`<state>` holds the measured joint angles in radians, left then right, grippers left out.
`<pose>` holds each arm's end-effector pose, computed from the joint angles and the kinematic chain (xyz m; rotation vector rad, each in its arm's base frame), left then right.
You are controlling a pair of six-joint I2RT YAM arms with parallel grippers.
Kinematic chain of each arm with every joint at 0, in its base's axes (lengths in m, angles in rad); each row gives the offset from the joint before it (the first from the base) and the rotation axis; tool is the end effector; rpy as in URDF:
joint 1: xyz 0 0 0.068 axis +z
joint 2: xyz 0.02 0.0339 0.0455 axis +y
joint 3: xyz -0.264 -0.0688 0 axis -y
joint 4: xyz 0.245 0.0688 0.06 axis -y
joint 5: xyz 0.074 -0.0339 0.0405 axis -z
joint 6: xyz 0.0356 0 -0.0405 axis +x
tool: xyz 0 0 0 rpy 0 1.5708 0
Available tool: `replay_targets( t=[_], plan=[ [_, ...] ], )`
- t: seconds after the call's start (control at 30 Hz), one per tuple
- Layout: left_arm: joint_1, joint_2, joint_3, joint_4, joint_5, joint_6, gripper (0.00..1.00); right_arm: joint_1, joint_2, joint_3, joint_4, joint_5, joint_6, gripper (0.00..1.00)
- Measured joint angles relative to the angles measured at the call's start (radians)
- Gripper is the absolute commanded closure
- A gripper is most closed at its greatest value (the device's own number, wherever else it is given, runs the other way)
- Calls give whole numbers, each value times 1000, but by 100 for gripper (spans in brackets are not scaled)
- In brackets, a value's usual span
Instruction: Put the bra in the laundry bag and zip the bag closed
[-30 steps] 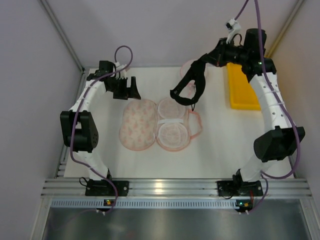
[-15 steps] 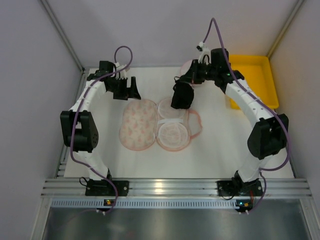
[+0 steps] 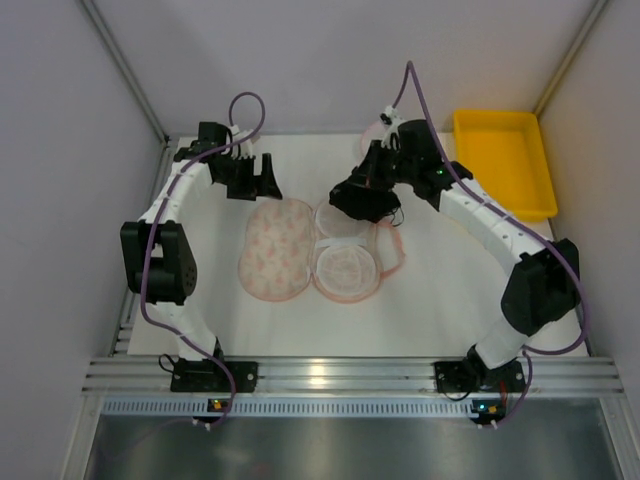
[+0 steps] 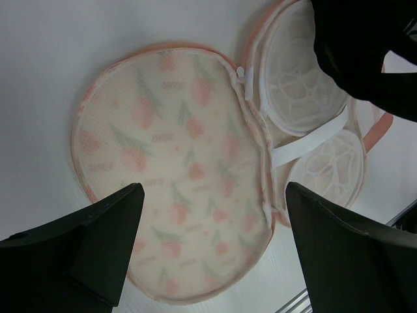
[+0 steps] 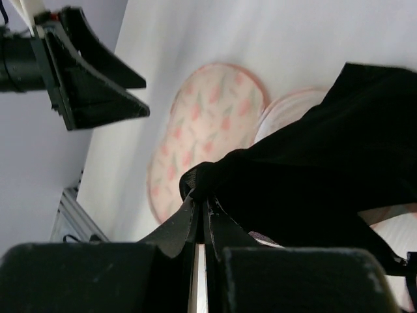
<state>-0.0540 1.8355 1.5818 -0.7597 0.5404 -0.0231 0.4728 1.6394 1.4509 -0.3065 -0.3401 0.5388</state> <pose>0.3950 -0.0397 0.2762 0.2383 2.5127 -0.7241 0.3370 0.1857 0.3388 -0.1506 2.1764 0.9533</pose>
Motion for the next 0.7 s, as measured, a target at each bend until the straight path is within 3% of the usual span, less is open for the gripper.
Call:
replay_targets(
  t=[0.2,0.23,0.37,0.53,0.7],
  plan=[
    [0,5,0,0,21,13,5,51,-18,-91,-29,-37,48,97],
    [0,6,0,0,26,20,5,52,-18,-109,-33,-55,50,73],
    [0,5,-14,7,61,55,5,51,-18,-161,-78,-115,23,21],
    [-1,-20,-94,11,106,144,5,23,-19,-109,-137,-135,-96,20],
    [-25,-122,-224,55,130,272,5,-97,8,59,-137,-151,-239,24]
  ],
)
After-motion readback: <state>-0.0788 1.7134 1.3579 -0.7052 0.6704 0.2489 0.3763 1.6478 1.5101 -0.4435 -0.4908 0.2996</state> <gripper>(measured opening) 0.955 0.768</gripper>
